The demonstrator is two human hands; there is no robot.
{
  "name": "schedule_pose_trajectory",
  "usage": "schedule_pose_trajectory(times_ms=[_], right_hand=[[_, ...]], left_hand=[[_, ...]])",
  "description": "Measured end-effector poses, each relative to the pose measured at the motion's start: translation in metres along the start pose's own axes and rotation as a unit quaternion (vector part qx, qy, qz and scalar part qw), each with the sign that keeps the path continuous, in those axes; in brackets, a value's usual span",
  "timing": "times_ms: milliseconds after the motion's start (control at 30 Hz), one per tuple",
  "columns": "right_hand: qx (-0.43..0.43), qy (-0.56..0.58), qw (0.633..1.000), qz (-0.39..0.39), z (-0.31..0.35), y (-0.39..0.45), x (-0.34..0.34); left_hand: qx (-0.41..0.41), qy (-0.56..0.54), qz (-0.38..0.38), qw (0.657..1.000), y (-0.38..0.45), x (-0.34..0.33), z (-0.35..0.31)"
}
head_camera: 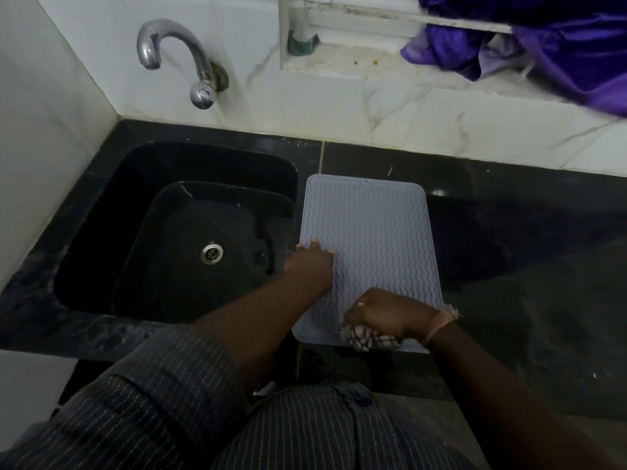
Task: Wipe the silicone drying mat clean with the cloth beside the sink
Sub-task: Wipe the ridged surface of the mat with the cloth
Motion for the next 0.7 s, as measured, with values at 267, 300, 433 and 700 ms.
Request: schedule_pose_trajectory(times_ms=[267, 300, 433, 700], right_hand=[[0.1, 0.068, 0.958, -0.262, 0.026, 0.037, 0.062], [0.107, 0.034, 0.952, -0.285, 0.025, 0.046, 0.068], [0.103, -0.195, 0.925, -0.308, 0.016, 0.079, 0.066], [0.125, -0.201, 0.939, -0.249, 0.009, 0.066, 0.034]], left_hand=[[0.0, -0.016, -0.026, 1.0, -0.011, 0.012, -0.001], [-0.005, -0.011, -0.029, 1.0, -0.011, 0.012, -0.001], [-0.014, -0.007, -0.028, 0.999, -0.005, 0.009, 0.001], [-0.01, -0.037, -0.046, 0.998, -0.001, 0.005, 0.004]])
Point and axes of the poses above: each hand's wrist, its own y-axis towards the middle knuckle, its own x-axis out of the back of the hand, z = x × y, the point moved 5 cm from there along y, towards the middle knuckle, and after that the axes turned 1 degree about x, right-handed, at the moved point
